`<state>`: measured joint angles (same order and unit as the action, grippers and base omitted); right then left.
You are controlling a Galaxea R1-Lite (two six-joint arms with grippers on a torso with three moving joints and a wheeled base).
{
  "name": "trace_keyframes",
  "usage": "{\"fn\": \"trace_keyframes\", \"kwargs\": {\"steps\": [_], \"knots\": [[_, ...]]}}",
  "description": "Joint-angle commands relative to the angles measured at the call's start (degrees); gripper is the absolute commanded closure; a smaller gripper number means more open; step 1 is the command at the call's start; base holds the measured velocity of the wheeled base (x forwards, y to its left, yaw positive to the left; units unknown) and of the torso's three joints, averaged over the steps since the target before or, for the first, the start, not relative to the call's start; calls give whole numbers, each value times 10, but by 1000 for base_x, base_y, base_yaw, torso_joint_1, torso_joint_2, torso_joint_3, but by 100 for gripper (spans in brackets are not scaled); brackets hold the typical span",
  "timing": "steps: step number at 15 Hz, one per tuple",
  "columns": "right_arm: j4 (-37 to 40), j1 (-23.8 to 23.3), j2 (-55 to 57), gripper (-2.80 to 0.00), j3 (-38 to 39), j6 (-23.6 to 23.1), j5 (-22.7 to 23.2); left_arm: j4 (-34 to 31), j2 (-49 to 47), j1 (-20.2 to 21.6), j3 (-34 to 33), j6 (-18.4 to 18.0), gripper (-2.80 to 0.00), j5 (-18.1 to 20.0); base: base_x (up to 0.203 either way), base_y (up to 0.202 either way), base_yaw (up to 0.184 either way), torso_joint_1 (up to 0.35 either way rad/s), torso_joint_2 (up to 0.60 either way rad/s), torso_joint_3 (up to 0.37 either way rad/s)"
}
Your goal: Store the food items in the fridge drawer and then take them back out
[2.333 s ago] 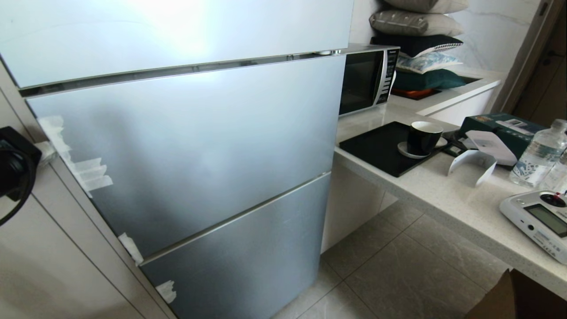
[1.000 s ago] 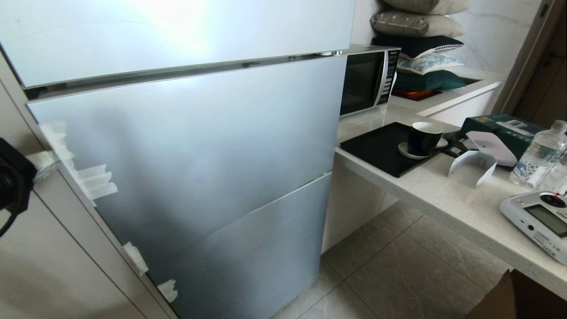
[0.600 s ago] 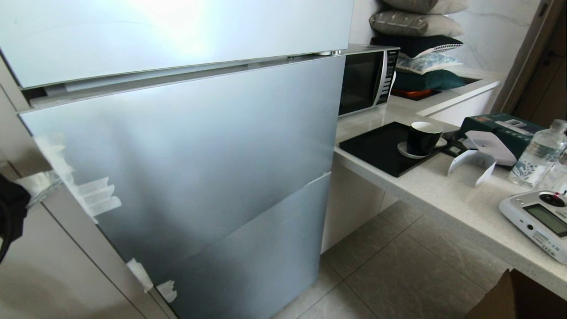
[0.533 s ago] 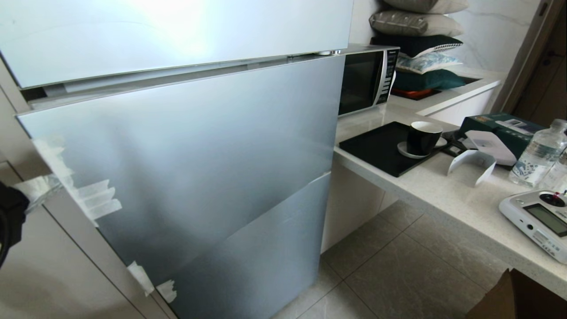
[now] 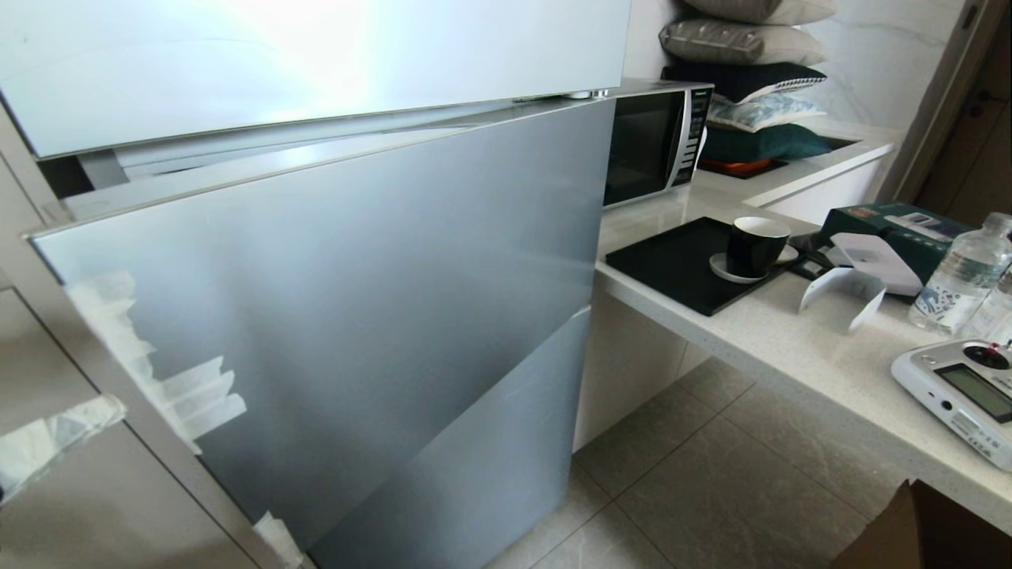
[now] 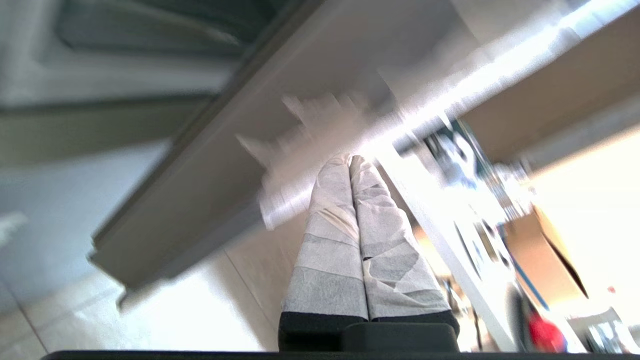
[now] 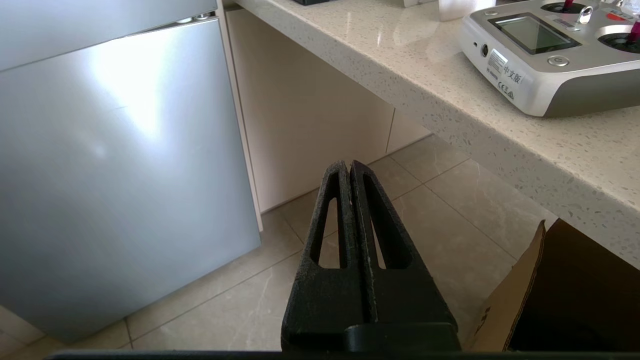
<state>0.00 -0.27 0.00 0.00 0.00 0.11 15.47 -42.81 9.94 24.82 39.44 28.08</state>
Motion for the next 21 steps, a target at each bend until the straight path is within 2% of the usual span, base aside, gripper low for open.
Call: {"fn": "trace_keyframes", "kwargs": {"steps": [1,4,6,9,12,17,19,21], "knots": [[0,0,0,0,0,0,0,-34,63,-18,4,2,0,1,0,0,0,0,0,0],[0,0,0,0,0,0,0,-73,101,-44,6,2,0,-4,0,0,0,0,0,0],[0,0,0,0,0,0,0,-71,94,-43,6,-7,0,-25,0,0,0,0,0,0],[0,0,0,0,0,0,0,-68,75,-42,11,-29,0,-32,0,0,0,0,0,0],[0,0,0,0,0,0,0,-70,64,-42,18,-33,0,-78,0,0,0,0,0,0],[0,0,0,0,0,0,0,-78,111,-42,-6,-36,0,-115,0,0,0,0,0,0],[0,0,0,0,0,0,0,-91,157,-41,-21,-67,0,-136,0,0,0,0,0,0],[0,0,0,0,0,0,0,-123,204,-41,-25,-118,0,-165,0,0,0,0,0,0]]}}
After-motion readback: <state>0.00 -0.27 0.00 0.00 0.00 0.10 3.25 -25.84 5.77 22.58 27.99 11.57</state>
